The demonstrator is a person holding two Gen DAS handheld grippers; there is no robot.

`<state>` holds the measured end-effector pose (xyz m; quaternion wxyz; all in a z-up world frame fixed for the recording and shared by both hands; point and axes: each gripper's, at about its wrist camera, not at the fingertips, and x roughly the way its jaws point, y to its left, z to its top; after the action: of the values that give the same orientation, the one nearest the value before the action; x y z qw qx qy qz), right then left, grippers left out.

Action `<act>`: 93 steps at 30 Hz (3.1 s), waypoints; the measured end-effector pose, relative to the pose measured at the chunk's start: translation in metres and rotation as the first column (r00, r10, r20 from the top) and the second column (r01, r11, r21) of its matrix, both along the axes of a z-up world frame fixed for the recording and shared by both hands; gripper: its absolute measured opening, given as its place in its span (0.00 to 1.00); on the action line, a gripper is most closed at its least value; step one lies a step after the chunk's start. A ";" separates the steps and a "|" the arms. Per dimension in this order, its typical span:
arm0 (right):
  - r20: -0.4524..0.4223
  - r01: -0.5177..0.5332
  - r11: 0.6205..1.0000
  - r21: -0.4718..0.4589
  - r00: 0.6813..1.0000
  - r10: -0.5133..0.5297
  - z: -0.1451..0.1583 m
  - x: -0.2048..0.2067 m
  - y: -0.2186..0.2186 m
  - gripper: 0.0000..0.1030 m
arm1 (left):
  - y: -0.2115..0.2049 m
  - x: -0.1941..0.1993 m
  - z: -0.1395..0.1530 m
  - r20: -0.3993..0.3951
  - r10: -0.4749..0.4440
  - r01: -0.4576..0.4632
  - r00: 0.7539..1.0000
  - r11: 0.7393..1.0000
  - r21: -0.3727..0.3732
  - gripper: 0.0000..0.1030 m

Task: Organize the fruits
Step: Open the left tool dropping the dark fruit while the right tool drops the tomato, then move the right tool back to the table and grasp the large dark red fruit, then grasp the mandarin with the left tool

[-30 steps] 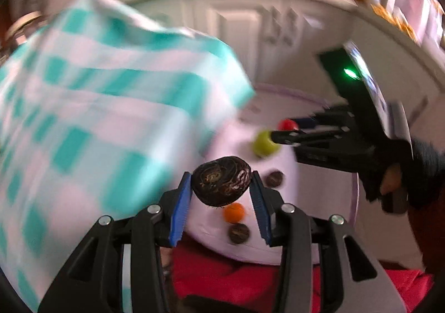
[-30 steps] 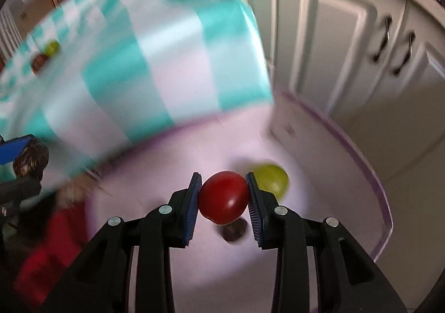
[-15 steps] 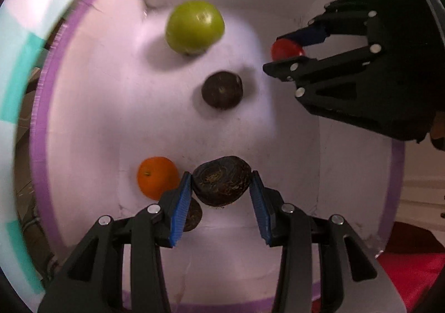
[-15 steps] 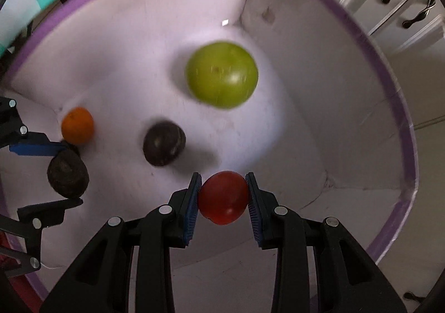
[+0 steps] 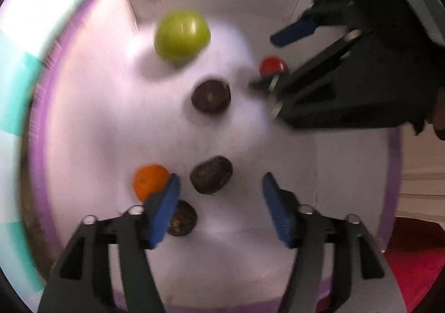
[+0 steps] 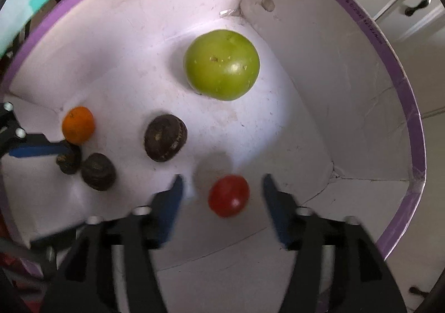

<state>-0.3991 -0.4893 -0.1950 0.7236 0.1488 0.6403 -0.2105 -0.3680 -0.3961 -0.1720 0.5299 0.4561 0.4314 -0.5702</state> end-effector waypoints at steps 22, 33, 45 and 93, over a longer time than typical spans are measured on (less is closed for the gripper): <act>0.545 -0.238 0.942 -0.235 0.771 0.331 0.223 0.211 0.180 0.85 | 0.344 0.366 0.229 -0.142 0.973 -0.756 0.183 0.047 -0.653 0.99; 0.529 -0.423 0.905 -0.046 0.758 0.381 0.195 0.427 0.302 0.85 | 0.466 0.469 0.200 -0.386 0.915 -0.789 -0.117 -0.321 -0.524 0.98; 0.535 -0.445 0.895 -0.046 0.745 0.398 0.184 0.549 0.356 0.85 | 0.486 0.473 0.179 -0.438 0.884 -0.806 -0.165 -0.377 -0.457 0.98; 0.704 -0.120 0.984 0.130 0.710 -0.006 0.194 0.460 0.238 0.62 | 0.356 0.579 0.171 -0.185 0.977 -0.892 0.101 0.007 -0.451 0.56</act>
<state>0.0612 -0.2516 -0.0014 0.9035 0.2572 0.3373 -0.0617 0.2108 -0.0402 -0.0013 0.8979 -0.0388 0.4246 -0.1094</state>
